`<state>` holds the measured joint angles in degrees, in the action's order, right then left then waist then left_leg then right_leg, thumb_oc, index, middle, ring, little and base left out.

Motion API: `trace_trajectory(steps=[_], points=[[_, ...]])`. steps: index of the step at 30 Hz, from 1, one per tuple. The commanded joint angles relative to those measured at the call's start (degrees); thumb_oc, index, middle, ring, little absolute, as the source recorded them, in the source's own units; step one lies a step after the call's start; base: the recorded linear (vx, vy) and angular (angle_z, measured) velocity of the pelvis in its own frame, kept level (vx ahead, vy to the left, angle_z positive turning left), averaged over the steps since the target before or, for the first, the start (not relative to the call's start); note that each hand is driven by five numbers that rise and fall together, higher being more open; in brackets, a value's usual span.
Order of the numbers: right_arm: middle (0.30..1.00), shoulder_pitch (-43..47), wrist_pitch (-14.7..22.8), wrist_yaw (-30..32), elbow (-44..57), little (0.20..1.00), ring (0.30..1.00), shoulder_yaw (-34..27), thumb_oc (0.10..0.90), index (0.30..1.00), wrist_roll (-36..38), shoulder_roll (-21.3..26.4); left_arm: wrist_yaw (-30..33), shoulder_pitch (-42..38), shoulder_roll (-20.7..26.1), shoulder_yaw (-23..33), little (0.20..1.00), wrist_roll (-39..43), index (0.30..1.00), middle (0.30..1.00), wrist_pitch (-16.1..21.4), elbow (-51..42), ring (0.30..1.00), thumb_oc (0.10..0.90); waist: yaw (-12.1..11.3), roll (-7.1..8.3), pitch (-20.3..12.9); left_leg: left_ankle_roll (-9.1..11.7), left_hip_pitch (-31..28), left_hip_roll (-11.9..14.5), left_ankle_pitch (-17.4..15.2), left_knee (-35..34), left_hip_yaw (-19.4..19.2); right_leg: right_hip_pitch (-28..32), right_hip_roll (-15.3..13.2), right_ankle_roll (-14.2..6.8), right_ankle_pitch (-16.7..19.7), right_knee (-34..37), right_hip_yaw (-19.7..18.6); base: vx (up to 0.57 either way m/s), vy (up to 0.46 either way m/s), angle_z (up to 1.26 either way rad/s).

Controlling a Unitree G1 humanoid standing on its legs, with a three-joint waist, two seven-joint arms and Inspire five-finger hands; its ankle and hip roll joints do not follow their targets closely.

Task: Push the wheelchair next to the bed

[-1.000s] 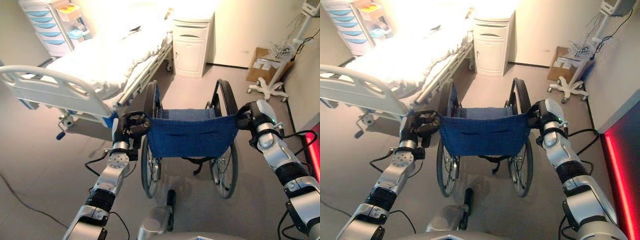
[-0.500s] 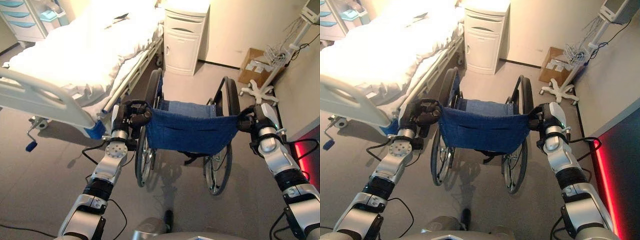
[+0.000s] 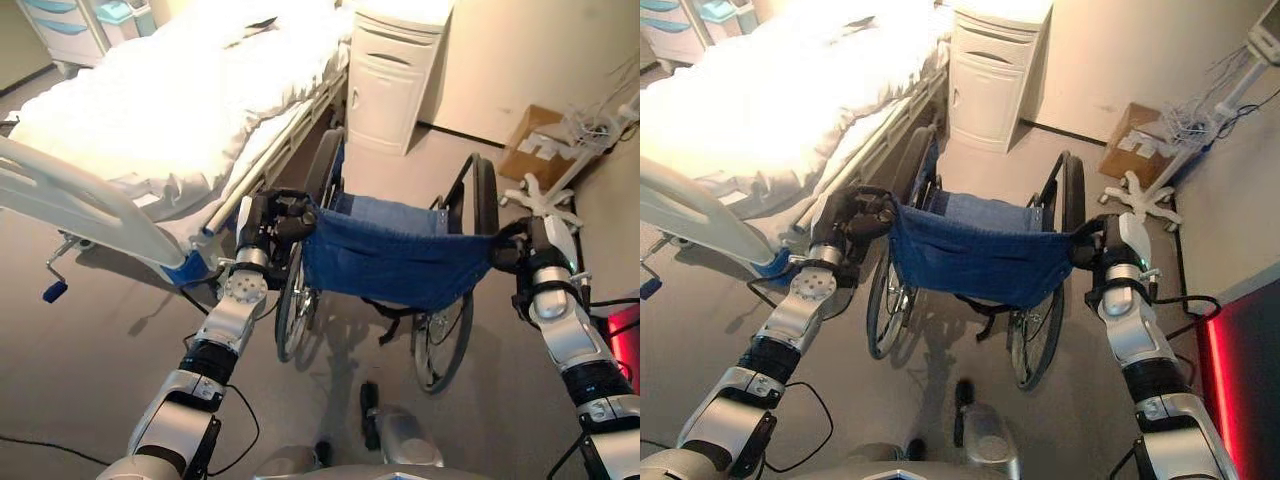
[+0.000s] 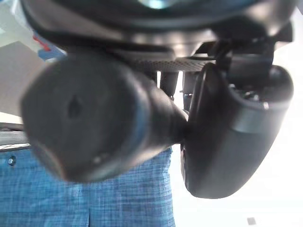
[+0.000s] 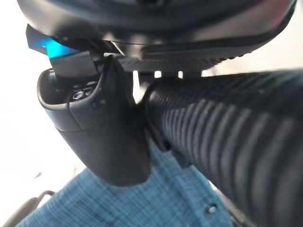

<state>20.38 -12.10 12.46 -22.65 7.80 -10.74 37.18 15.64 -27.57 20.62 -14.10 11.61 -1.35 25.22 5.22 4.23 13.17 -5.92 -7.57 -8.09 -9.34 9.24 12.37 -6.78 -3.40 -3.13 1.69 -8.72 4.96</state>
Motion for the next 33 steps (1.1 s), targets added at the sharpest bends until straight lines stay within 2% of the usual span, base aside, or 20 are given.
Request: trace_trajectory(steps=[1, 6, 7, 9, 10, 11, 12, 13, 14, 15, 16, 18, 19, 22, 23, 26, 27, 30, 31, 33], points=[[0.3, -0.4, 1.5, -6.5, -6.5, 0.3, 0.3, 6.7, 0.4, 0.3, 0.2, 0.4, -2.2, 7.8, 2.4, -0.4, 0.3, -2.7, 0.3, 0.3, -2.4, 2.7, 0.3, 0.4, -4.1, -0.35, -2.6, 4.0, -0.8, 5.1, -2.2, 4.5, -7.5, 1.3, 0.0, -1.8, 1.4, 1.1, 0.2, 0.34, -0.225, 0.57], [0.3, 0.9, 2.7, -5.6, -8.1, 0.3, 0.3, 7.7, 0.4, 0.3, -1.0, 0.8, 0.2, 6.4, 0.7, -0.9, 0.3, -0.4, 0.3, 0.3, -2.7, 2.8, 0.3, 0.4, -3.5, -0.2, -3.4, 6.5, -0.3, 8.0, 3.6, 14.1, -8.8, 3.7, 0.7, 0.7, -0.3, 2.9, 2.2, 0.18, -0.168, 0.37], [0.3, 1.2, 2.7, -5.8, -8.5, 0.3, 0.3, 8.1, 0.4, 0.3, -1.6, 1.2, 0.8, 6.4, 0.2, -0.9, 0.3, 0.3, 0.3, 0.3, -2.5, 3.1, 0.3, 0.4, -3.4, 0.0, -3.6, 7.1, 0.5, 9.0, 6.5, 18.0, -9.8, 4.4, 0.9, 1.5, -0.6, 3.3, 2.4, 0.19, -0.231, 0.2], [0.3, 1.6, 2.6, -5.5, -9.3, 0.3, 0.3, 8.8, 0.4, 0.3, -1.9, 1.8, 1.0, 6.7, -0.1, -0.9, 0.3, 1.2, 0.3, 0.3, -2.0, 3.5, 0.3, 0.4, -4.4, 1.11, -2.8, 6.9, 6.5, 9.0, 9.0, 27.3, -11.1, 6.8, 0.8, 2.6, -1.2, 4.0, 2.7, 0.17, -0.224, 0.16], [0.3, 1.6, 2.6, -5.5, -9.4, 0.3, 0.3, 8.8, 0.4, 0.3, -1.9, 1.8, 1.0, 6.7, -0.1, -0.9, 0.3, 1.2, 0.3, 0.3, -2.0, 3.5, 0.3, 0.4, -4.4, 0.96, -2.9, 6.9, 6.7, 9.1, 8.8, 27.7, -11.1, 6.7, 1.0, 2.7, -1.3, 3.9, 2.8, 0.19, -0.234, 0.13], [0.3, 2.7, 1.9, -5.1, -10.5, 0.3, 0.3, 9.4, 0.4, 0.3, -0.6, 2.2, 0.4, 6.4, -0.2, -0.9, 0.3, 1.3, 0.3, 0.3, -2.2, 3.8, 0.3, 0.4, -5.7, 1.82, -1.1, 6.6, 14.1, 8.9, 9.7, 31.2, -13.3, 9.9, 1.2, 3.3, -1.8, 4.5, 2.7, 0.22, -0.216, 0.16], [0.3, 3.8, 1.8, -4.9, -11.7, 0.3, 0.3, 9.6, 0.4, 0.3, -0.3, 2.1, -0.1, 6.3, -0.3, -1.1, 0.3, 1.2, 0.3, 0.3, -1.8, 4.2, 0.3, 0.4, -7.0, 1.53, 0.5, 6.3, 18.2, 7.9, 9.3, 30.9, -13.5, 12.1, 2.0, 3.2, -2.3, 4.6, 1.9, 0.32, -0.238, 0.02], [0.3, 4.8, 1.9, -4.9, -12.8, 0.3, 0.3, 10.0, 0.4, 0.3, -0.4, 1.9, -0.1, 6.5, -0.4, -1.1, 0.3, 0.9, 0.3, 0.3, -1.3, 4.6, 0.3, 0.4, -7.9, 1.06, 1.3, 5.7, 18.2, 6.5, 7.8, 27.5, -13.7, 13.1, 2.7, 2.8, -3.0, 4.4, 1.4, 0.31, -0.098, -0.12], [0.3, 6.0, 1.7, -5.0, -13.5, 0.3, 0.3, 10.6, 0.4, 0.3, -0.5, 1.5, 0.1, 6.8, -0.2, -1.0, 0.3, 0.8, 0.3, 0.3, -0.8, 4.7, 0.3, 0.4, -8.4, 0.51, 1.4, 5.6, 17.1, 6.1, 8.4, 20.0, -14.7, 13.8, 3.7, 2.5, -3.8, 4.2, 1.0, 0.36, -0.041, -0.33], [0.3, 6.8, 0.9, -5.1, -13.6, 0.3, 0.3, 11.0, 0.4, 0.3, -0.8, 1.1, 0.2, 7.1, 0.0, -0.9, 0.3, 0.9, 0.3, 0.3, -0.7, 4.3, 0.3, 0.4, -9.1, -0.68, 1.6, 6.3, 17.0, 6.1, 11.6, 11.6, -15.9, 15.0, 5.4, 2.5, -4.6, 4.1, 1.1, 0.35, -0.024, -0.33], [0.3, 7.2, 0.4, -5.1, -13.5, 0.3, 0.3, 11.2, 0.4, 0.3, -0.7, 0.9, 0.3, 7.2, 0.1, -0.9, 0.3, 1.1, 0.3, 0.3, -0.8, 4.1, 0.3, 0.4, -9.5, -1.2, 1.7, 6.7, 17.8, 5.9, 13.5, 8.5, -16.3, 15.8, 6.2, 2.7, -4.9, 4.3, 0.8, 0.41, -0.011, -0.41], [0.3, 8.4, -0.4, -5.7, -13.8, 0.3, 0.3, 11.8, 0.4, 0.3, -0.6, 0.8, 0.8, 7.4, 0.3, -1.0, 0.3, 1.0, 0.3, 0.3, -0.6, 3.9, 0.3, 0.4, -11.1, -2.55, 1.6, 8.1, 19.0, 5.8, 18.9, -3.5, -17.1, 18.7, 7.9, 2.5, -5.9, 5.1, 0.0, 0.47, 0.032, -0.43], [0.3, 8.9, -0.4, -6.6, -13.8, 0.3, 0.3, 11.7, 0.4, 0.3, -0.6, 1.2, 0.7, 7.7, 0.5, -0.5, 0.3, 0.4, 0.3, 0.3, -0.8, 3.6, 0.3, 0.4, -11.9, -2.93, 1.1, 8.5, 19.4, 5.9, 20.0, -8.3, -16.9, 19.8, 8.2, 2.3, -6.7, 5.1, -0.4, 0.42, 0.07, -0.34], [0.3, 9.6, 0.2, -8.1, -13.4, 0.3, 0.3, 11.5, 0.4, 0.3, -0.2, 2.1, 0.6, 8.1, 1.7, 0.4, 0.3, 0.2, 0.3, 0.3, -1.2, 2.2, 0.3, 0.4, -12.9, -3.28, 0.4, 8.4, 19.4, 5.8, 19.7, -10.2, -16.3, 20.7, 7.9, 2.2, -8.9, 4.1, -0.2, 0.37, 0.102, -0.56], [0.3, 10.2, 0.9, -8.5, -13.9, 0.3, 0.3, 12.0, 0.4, 0.3, 0.2, 1.9, 0.7, 8.5, 2.5, 1.1, 0.3, 0.3, 0.3, 0.3, -0.9, 2.5, 0.3, 0.4, -13.0, -3.53, -0.4, 7.6, 18.5, 6.5, 18.0, -9.6, -18.7, 20.9, 7.0, 1.8, -10.5, 2.5, 1.3, 0.34, 0.126, -0.49], [0.3, 8.3, 1.7, -9.7, -13.7, 0.3, 0.3, 11.4, 0.4, 0.3, 0.7, 1.0, 0.2, 9.5, 3.7, 1.9, 0.3, 0.9, 0.3, 0.3, -0.9, 3.0, 0.3, 0.4, -13.7, -3.09, -1.8, 6.4, 18.5, 5.9, 15.3, -5.4, -19.3, 23.0, 4.7, 0.7, -11.4, 0.6, 2.7, 0.52, 0.178, -0.39], [0.3, 6.8, 2.0, -9.3, -13.3, 0.3, 0.3, 11.3, 0.4, 0.3, 0.8, 0.5, -1.0, 10.1, 4.5, 2.5, 0.3, -0.2, 0.3, 0.3, -1.0, 2.8, 0.3, 0.4, -14.0, -2.51, -2.6, 5.2, 17.2, 5.7, 13.8, -5.3, -20.0, 23.2, 2.9, -0.5, -10.1, -0.4, 3.6, 0.37, 0.129, -0.22], [0.3, 5.0, 3.3, -8.5, -14.0, 0.3, 0.3, 10.6, 0.4, 0.3, -0.2, -0.8, -1.8, 10.1, 5.5, 2.4, 0.3, -1.5, 0.3, 0.3, -1.4, 2.7, 0.3, 0.4, -14.0, -2.36, -4.0, 3.5, 14.9, 5.3, 12.4, -6.4, -20.2, 22.8, 0.6, -2.4, -8.7, -4.3, 5.1, 0.39, 0.178, -0.15], [0.3, 5.0, 3.3, -8.5, -14.0, 0.3, 0.3, 10.5, 0.4, 0.3, -0.2, -0.8, -1.8, 10.1, 5.5, 2.4, 0.3, -1.5, 0.3, 0.3, -1.4, 2.7, 0.3, 0.4, -14.1, -2.34, -4.0, 3.5, 14.9, 5.3, 12.4, -6.4, -20.2, 22.8, 0.5, -2.4, -8.7, -4.3, 5.1, 0.41, 0.229, -0.03], [0.3, 4.0, 3.9, -8.1, -14.1, 0.3, 0.3, 10.1, 0.4, 0.3, -0.6, -1.5, -1.5, 9.5, 5.8, 2.1, 0.3, -1.9, 0.3, 0.3, -1.6, 3.3, 0.3, 0.4, -13.9, -2.24, -4.9, 2.5, 14.1, 4.4, 12.3, -7.4, -19.2, 21.2, -0.9, -4.0, -5.8, -9.0, 5.0, 0.31, 0.188, -0.01]])
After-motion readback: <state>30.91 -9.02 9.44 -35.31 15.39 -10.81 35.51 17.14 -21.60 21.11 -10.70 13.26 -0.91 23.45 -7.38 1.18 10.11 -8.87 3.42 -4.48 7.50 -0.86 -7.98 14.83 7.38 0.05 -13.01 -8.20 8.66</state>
